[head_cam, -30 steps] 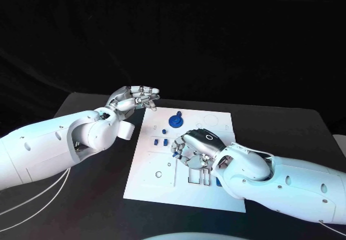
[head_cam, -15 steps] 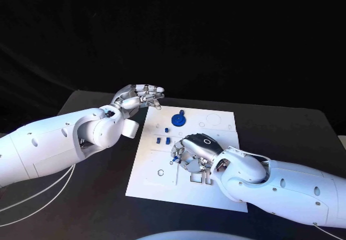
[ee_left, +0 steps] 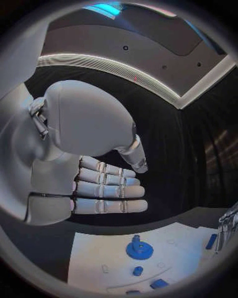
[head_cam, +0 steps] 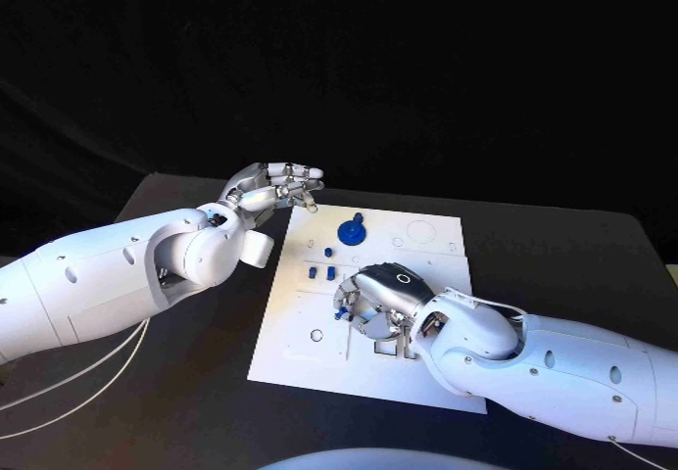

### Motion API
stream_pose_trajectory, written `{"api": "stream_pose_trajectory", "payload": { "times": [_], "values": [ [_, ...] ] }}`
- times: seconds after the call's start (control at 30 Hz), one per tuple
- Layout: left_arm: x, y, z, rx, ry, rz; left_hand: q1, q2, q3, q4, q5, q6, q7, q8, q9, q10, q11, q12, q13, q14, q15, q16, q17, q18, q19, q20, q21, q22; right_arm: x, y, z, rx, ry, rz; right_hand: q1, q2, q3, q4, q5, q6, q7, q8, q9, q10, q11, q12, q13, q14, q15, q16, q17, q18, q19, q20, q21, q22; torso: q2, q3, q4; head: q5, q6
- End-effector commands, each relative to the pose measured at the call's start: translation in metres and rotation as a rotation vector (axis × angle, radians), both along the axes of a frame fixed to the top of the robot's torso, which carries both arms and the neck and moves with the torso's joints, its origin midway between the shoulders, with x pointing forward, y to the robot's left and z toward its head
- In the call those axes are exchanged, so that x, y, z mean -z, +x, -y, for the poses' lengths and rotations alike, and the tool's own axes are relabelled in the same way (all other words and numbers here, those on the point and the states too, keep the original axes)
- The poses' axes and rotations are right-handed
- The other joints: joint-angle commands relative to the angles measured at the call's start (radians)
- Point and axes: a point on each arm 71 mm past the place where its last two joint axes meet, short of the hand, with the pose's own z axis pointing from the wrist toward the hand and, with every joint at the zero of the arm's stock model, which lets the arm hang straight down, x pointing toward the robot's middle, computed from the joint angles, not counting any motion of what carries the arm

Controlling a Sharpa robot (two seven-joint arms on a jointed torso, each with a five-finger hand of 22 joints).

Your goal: Assemble the parts on the task board

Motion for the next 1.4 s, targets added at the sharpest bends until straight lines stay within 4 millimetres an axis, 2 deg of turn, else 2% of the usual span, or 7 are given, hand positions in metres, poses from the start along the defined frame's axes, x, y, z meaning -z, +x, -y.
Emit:
{"api": "stream_pose_trajectory", "payload": {
  "times": [0.03, 0.83, 1.0, 1.1, 1.17, 1.3, 1.4],
  "values": [
    [-0.001, -0.001, 0.003, 0.02, -0.006, 0.005, -0.005, 0.007, -0.002, -0.004, 0.006, 0.0, 0.008, -0.007, -0.002, -0.001, 0.009, -0.005, -0.001, -0.002, 0.005, -0.004, -0.002, 0.01, -0.008, 0.001, -0.002, 0.001, 0.002, -0.001, -0.002, -0.017, -0.017, 0.0, -0.008, 0.001, 0.0, 0.004, 0.003, 0.004, -0.001, 0.001, 0.001, 0.001, -0.001, -0.004, 0.0, 0.018, -0.003, 0.004, 0.001, -0.007, 0.004, 0.001, 0.003, 0.001, 0.0, -0.0005, -0.0003, 0.001, -0.001],
    [0.0, 0.0, 0.004, 0.029, -0.006, -0.001, -0.007, 0.008, -0.003, -0.004, 0.006, 0.0, 0.008, -0.007, -0.002, -0.002, 0.009, -0.005, -0.001, -0.002, 0.006, -0.004, -0.002, 0.01, -0.008, 0.002, -0.003, 0.001, 0.01, -0.003, -0.01, -0.034, -0.074, -0.016, -0.025, -0.007, -0.01, 0.009, 0.006, -0.005, 0.001, -0.003, 0.002, -0.003, 0.002, -0.01, -0.001, 0.017, -0.002, 0.004, 0.0, -0.005, -0.001, 0.002, -0.005, -0.002, 0.0, 0.0002, -0.0004, 0.001, -0.005],
    [0.0, 0.0, 0.004, 0.03, -0.005, -0.002, -0.007, 0.008, -0.003, -0.004, 0.006, 0.0, 0.008, -0.007, -0.002, -0.002, 0.009, -0.005, -0.001, -0.002, 0.006, -0.004, -0.002, 0.01, -0.008, 0.002, -0.003, 0.001, 0.01, -0.003, -0.01, -0.035, -0.061, -0.012, -0.045, -0.02, -0.016, 0.018, 0.02, -0.029, 0.011, -0.019, -0.003, -0.027, 0.012, -0.027, -0.007, 0.014, 0.006, -0.001, -0.009, -0.001, -0.014, 0.006, -0.027, -0.014, 0.0, -0.0001, -0.0006, 0.0, -0.005],
    [0.0, 0.0, 0.004, 0.03, -0.005, -0.003, -0.007, 0.008, -0.003, -0.004, 0.006, 0.0, 0.008, -0.007, -0.002, -0.002, 0.009, -0.005, -0.001, -0.002, 0.006, -0.004, -0.002, 0.01, -0.008, 0.002, -0.003, 0.001, 0.009, -0.002, -0.009, -0.026, -0.046, -0.006, -0.059, -0.037, -0.014, 0.021, 0.026, -0.08, 0.035, -0.05, -0.016, -0.07, 0.032, -0.054, -0.018, 0.01, 0.023, -0.004, -0.014, 0.0, -0.023, 0.017, -0.042, -0.021, -0.001, 0.0004, -0.0009, 0.0, -0.005],
    [0.0, 0.0, 0.004, 0.03, -0.005, -0.003, -0.007, 0.008, -0.003, -0.004, 0.006, 0.0, 0.008, -0.007, -0.002, -0.002, 0.009, -0.005, -0.001, -0.002, 0.006, -0.004, -0.002, 0.01, -0.008, 0.002, -0.003, 0.001, 0.009, -0.001, -0.008, -0.021, -0.04, -0.003, -0.063, -0.043, -0.013, 0.022, 0.026, -0.092, 0.042, -0.06, -0.021, -0.086, 0.041, -0.062, -0.023, 0.008, 0.029, -0.006, -0.018, 0.002, -0.028, 0.024, -0.05, -0.025, -0.001, 0.0006, -0.0006, 0.0, -0.004],
    [0.001, 0.0, 0.004, 0.031, -0.003, -0.005, -0.007, 0.008, -0.003, -0.004, 0.006, 0.0, 0.008, -0.007, -0.002, -0.002, 0.009, -0.005, -0.001, -0.002, 0.006, -0.004, -0.002, 0.01, -0.008, 0.002, -0.003, 0.001, 0.008, 0.0, -0.003, -0.003, -0.018, -0.012, -0.072, -0.054, -0.017, 0.024, 0.024, -0.115, 0.053, -0.076, -0.028, -0.103, 0.05, -0.065, -0.029, 0.005, 0.038, -0.006, -0.021, 0.004, -0.034, 0.032, -0.061, -0.03, -0.001, 0.0008, -0.001, -0.001, -0.002],
    [0.001, -0.001, 0.003, 0.034, 0.0, -0.006, -0.007, 0.008, -0.003, -0.004, 0.006, 0.0, 0.008, -0.007, -0.002, -0.002, 0.009, -0.006, -0.002, -0.002, 0.006, -0.005, -0.003, 0.01, -0.009, 0.002, -0.004, 0.001, 0.007, 0.0, 0.003, 0.009, 0.0, -0.018, -0.075, -0.06, -0.02, 0.024, 0.022, -0.116, 0.054, -0.077, -0.029, -0.111, 0.052, -0.066, -0.031, 0.004, 0.04, -0.007, -0.023, 0.006, -0.039, 0.035, -0.069, -0.035, -0.001, 0.0008, -0.0013, -0.001, 0.0]
  ]
}}
